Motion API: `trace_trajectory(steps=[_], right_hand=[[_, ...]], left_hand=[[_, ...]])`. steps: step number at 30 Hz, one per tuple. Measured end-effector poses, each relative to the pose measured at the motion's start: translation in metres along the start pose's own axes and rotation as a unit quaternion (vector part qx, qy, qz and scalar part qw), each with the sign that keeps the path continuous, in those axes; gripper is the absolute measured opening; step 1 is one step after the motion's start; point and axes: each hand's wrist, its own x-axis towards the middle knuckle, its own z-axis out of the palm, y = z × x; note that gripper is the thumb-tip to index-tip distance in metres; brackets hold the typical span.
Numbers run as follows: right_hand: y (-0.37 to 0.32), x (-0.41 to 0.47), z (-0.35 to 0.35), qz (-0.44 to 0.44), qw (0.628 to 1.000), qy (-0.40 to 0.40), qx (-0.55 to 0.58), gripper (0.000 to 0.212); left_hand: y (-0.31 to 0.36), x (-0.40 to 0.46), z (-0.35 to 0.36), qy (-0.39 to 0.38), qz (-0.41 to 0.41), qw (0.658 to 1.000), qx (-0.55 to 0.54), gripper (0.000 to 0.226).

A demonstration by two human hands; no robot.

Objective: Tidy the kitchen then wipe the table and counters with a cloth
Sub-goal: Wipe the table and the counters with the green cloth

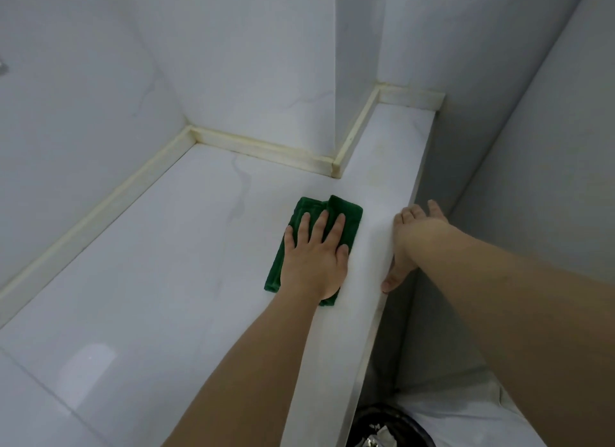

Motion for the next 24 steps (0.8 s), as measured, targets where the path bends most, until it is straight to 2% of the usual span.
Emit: trace_trajectory(steps=[4, 8, 11, 15, 24], right_hand=[[0.001, 0.009, 0.003, -0.008, 1.0, 0.001, 0.023, 0.133], [0.002, 0.009, 0.003, -0.015, 0.999, -0.002, 0.033, 0.136], [0.002, 0.011, 0.002, -0.017, 0.999, 0.004, 0.051, 0.127], [0.006, 0.002, 0.003, -0.027, 0.997, -0.004, 0.075, 0.141], [0.002, 0.004, -0.003, -0.016, 0.999, -0.014, 0.05, 0.149]], left_hand=[[0.004, 0.041, -0.003, -0.002, 0.006, 1.0, -0.007, 0.058], [0.009, 0.068, -0.005, 0.001, 0.009, 1.0, -0.008, 0.058], [0.01, 0.078, -0.006, 0.006, 0.011, 1.0, -0.011, 0.058], [0.013, 0.079, -0.005, 0.0, 0.006, 1.0, -0.012, 0.058], [0.035, 0.065, 0.002, -0.002, 0.041, 0.999, -0.015, 0.057]])
